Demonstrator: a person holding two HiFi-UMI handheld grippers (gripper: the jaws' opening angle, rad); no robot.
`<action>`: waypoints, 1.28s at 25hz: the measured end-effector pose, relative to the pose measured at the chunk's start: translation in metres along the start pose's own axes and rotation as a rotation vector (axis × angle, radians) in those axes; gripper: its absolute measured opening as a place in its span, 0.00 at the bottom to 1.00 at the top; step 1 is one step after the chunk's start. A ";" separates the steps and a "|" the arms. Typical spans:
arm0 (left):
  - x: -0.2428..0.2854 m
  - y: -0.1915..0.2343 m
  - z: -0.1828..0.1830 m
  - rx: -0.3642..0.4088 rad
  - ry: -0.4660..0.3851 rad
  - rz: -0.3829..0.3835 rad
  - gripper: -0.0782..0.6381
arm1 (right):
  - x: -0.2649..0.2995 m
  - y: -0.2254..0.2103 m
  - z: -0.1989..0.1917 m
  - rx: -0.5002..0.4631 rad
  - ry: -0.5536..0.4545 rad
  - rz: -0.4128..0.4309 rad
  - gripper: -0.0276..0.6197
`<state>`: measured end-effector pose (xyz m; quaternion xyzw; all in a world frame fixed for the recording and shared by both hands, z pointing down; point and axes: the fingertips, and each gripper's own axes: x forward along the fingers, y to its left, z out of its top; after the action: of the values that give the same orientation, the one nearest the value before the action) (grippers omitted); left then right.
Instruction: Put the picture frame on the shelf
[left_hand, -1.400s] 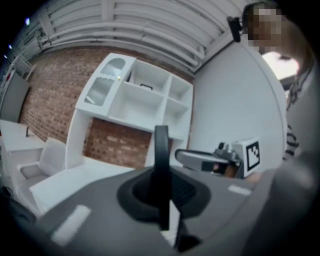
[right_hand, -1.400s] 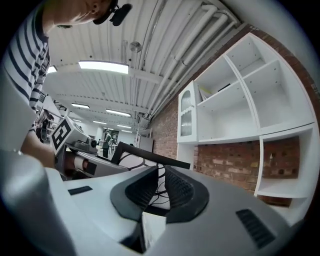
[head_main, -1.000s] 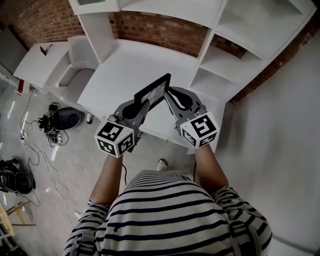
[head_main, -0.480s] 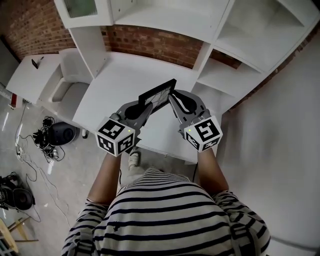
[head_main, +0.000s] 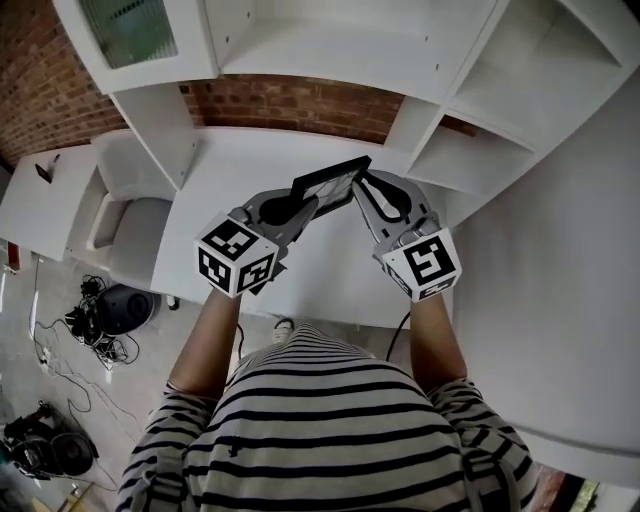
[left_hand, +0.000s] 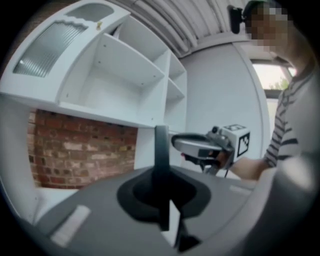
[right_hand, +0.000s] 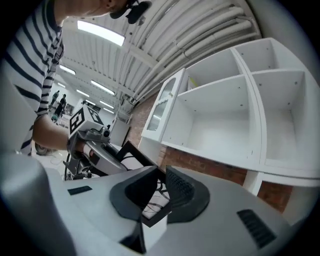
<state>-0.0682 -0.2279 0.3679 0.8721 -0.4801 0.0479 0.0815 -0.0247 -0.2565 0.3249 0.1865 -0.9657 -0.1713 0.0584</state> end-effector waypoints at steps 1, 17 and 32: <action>0.000 0.008 0.003 0.002 0.001 -0.016 0.14 | 0.007 0.000 0.005 -0.042 0.010 -0.004 0.07; 0.005 0.056 0.065 0.085 0.002 -0.227 0.14 | 0.070 -0.009 0.049 -0.829 0.378 -0.085 0.17; 0.009 0.056 0.087 0.053 -0.069 -0.256 0.14 | 0.079 -0.029 0.060 -0.992 0.431 -0.102 0.17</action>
<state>-0.1099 -0.2812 0.2893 0.9292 -0.3660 0.0198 0.0472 -0.0982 -0.2934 0.2619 0.2139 -0.7248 -0.5670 0.3279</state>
